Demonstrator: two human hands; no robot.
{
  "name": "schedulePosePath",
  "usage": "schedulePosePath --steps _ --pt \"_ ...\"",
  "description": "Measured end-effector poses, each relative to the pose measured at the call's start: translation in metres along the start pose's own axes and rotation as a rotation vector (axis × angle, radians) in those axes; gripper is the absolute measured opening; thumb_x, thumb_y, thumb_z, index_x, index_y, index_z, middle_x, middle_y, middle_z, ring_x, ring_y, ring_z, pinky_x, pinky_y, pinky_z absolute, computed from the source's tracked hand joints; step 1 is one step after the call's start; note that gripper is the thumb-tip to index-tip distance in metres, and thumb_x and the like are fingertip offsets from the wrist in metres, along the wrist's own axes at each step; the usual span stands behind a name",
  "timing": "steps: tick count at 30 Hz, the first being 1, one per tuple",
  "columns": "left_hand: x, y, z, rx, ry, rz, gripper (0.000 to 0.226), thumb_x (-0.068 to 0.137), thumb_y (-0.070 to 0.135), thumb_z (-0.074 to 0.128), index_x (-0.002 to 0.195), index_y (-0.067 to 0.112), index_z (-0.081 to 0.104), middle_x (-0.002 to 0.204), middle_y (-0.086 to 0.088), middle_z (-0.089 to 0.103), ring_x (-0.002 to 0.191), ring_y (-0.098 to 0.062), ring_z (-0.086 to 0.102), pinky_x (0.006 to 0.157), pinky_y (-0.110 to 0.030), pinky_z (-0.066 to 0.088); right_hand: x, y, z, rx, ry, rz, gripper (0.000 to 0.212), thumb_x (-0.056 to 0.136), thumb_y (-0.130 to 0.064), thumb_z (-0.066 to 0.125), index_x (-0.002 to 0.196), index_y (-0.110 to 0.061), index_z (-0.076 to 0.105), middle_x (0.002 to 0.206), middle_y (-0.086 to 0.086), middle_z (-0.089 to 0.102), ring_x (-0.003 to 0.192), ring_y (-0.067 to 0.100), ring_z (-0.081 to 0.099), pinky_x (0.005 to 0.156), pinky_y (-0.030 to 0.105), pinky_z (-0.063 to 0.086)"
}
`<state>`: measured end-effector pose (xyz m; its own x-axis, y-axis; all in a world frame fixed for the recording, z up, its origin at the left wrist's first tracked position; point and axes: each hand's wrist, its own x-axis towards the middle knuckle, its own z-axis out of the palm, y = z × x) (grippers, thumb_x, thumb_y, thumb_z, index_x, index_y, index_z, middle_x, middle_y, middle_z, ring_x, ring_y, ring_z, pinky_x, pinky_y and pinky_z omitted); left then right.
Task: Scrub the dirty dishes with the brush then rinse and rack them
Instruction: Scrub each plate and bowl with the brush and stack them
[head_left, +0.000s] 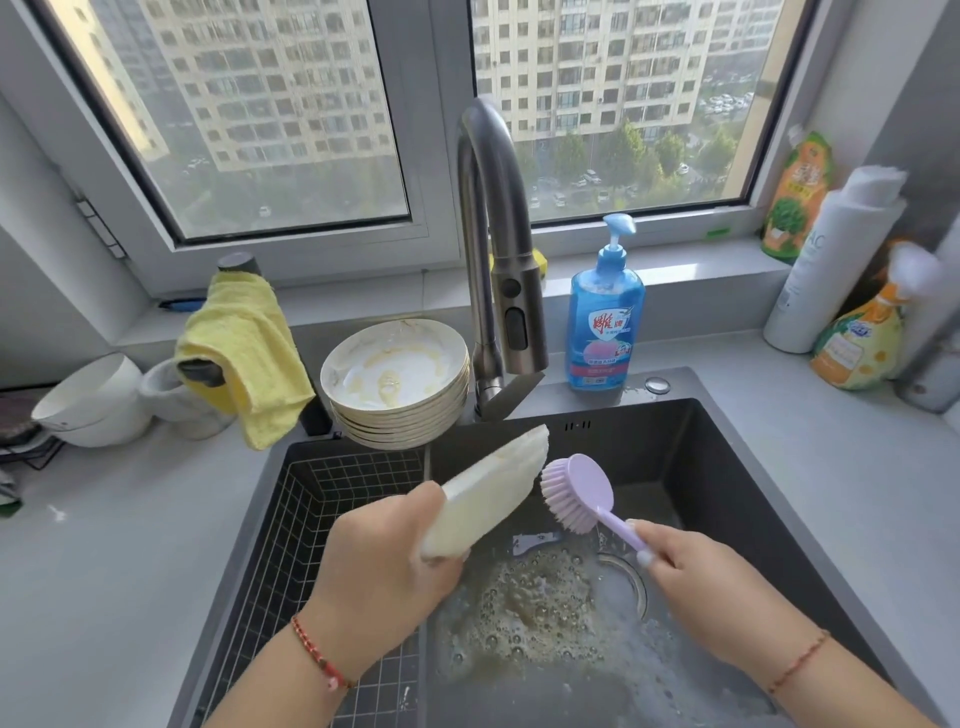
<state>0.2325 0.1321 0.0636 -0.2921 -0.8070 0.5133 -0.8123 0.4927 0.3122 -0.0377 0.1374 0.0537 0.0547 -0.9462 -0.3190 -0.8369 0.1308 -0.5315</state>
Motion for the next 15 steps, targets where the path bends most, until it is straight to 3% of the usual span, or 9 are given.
schedulePosePath --steps 1,3,6,8,10,12,15 --pt "-0.001 -0.001 -0.002 0.063 0.025 0.073 0.046 0.051 0.013 0.091 0.064 0.021 0.048 0.053 0.01 0.049 0.044 0.002 0.04 0.045 0.002 0.021 0.0 0.002 0.0 0.002 -0.007 -0.001 0.028 0.102 -0.027 0.034 0.119 -0.028 0.056 0.071 -0.002 0.054 0.052 0.01 0.039 0.048 0.021 0.032" --pt "-0.003 -0.004 -0.006 0.152 0.099 0.176 0.038 0.05 0.001 0.089 0.057 0.013 0.053 0.051 0.003 0.054 0.042 -0.01 0.051 0.044 -0.009 0.032 0.0 0.006 0.001 0.006 -0.022 0.0 0.027 0.101 -0.028 0.035 0.117 -0.029 0.056 0.07 -0.004 0.054 0.052 0.01 0.038 0.048 0.021 0.032" --pt "-0.004 -0.012 -0.011 0.204 0.154 0.27 0.016 0.074 0.002 0.069 0.061 0.01 0.064 0.058 0.002 0.063 0.05 -0.016 0.062 0.046 -0.019 0.047 0.003 0.014 0.004 0.028 -0.04 0.003 0.025 0.1 -0.029 0.035 0.111 -0.031 0.057 0.071 -0.001 0.058 0.054 0.009 0.04 0.051 0.023 0.033" --pt "-0.001 -0.02 -0.012 0.227 0.15 0.31 0.016 0.078 0.003 0.065 0.064 0.01 0.069 0.063 0.001 0.068 0.057 -0.016 0.067 0.045 -0.027 0.052 0.005 0.019 0.007 0.031 -0.044 0.003 0.024 0.1 -0.029 0.035 0.11 -0.027 0.057 0.07 -0.001 0.056 0.055 0.01 0.039 0.052 0.024 0.033" --pt "0.007 -0.029 -0.012 0.268 0.135 0.339 0.016 0.076 -0.001 0.066 0.065 0.011 0.069 0.063 0.002 0.068 0.059 -0.016 0.068 0.044 -0.03 0.052 0.007 0.022 0.01 0.046 -0.057 0.016 0.024 0.099 -0.03 0.036 0.109 -0.027 0.057 0.068 -0.004 0.054 0.055 0.01 0.04 0.051 0.023 0.032" --pt "0.017 -0.037 -0.012 0.323 0.128 0.35 0.021 0.076 -0.005 0.063 0.065 0.012 0.066 0.06 0.002 0.064 0.053 -0.016 0.063 0.042 -0.028 0.048 0.008 0.022 0.011 0.055 -0.068 0.028 0.024 0.099 -0.031 0.037 0.112 -0.031 0.057 0.085 -0.001 0.069 0.061 0.01 0.053 0.055 0.023 0.037" --pt "0.033 -0.049 -0.009 0.365 0.125 0.346 0.023 0.071 -0.009 0.063 0.064 0.013 0.06 0.053 0.002 0.056 0.045 -0.018 0.054 0.039 -0.026 0.041 0.009 0.02 0.011 0.044 -0.08 0.042 0.025 0.099 -0.03 0.038 0.115 -0.036 0.057 0.103 0.001 0.07 0.078 0.016 0.067 0.061 0.024 0.042"
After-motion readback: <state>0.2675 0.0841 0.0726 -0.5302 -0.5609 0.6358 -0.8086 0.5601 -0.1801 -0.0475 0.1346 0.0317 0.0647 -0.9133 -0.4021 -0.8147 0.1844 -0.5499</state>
